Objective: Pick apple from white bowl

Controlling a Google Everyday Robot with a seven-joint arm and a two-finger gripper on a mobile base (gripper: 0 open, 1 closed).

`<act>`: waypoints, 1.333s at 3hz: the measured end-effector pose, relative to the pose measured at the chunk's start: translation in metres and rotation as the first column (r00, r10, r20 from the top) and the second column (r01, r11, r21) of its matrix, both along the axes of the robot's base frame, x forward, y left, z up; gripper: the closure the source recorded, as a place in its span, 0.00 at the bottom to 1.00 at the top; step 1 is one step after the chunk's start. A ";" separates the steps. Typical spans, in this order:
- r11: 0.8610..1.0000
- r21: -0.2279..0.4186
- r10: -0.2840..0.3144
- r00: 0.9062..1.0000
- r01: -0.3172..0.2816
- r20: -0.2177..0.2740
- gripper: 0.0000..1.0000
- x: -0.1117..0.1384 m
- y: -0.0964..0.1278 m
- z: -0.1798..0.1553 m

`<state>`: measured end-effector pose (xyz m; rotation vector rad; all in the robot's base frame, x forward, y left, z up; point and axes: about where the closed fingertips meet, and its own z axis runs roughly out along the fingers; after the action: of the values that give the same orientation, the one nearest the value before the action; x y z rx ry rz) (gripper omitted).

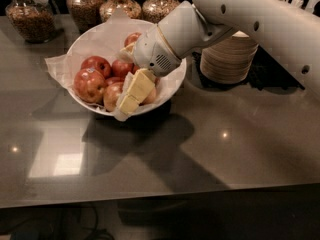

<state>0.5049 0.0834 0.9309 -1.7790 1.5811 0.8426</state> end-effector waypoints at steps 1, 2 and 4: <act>0.997 -0.054 -0.051 0.999 0.051 0.002 0.17 0.003 -0.006 -0.014; 0.994 -0.092 -0.062 0.998 0.063 0.012 0.40 0.004 -0.003 -0.020; 0.993 -0.109 -0.050 0.999 0.049 -0.005 0.48 0.001 0.010 -0.028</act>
Offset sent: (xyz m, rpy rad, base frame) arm 0.0075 -0.0020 -0.0263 -0.1389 -0.0206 -0.0843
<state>0.5055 0.0934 0.9027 -1.8060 1.6982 0.7535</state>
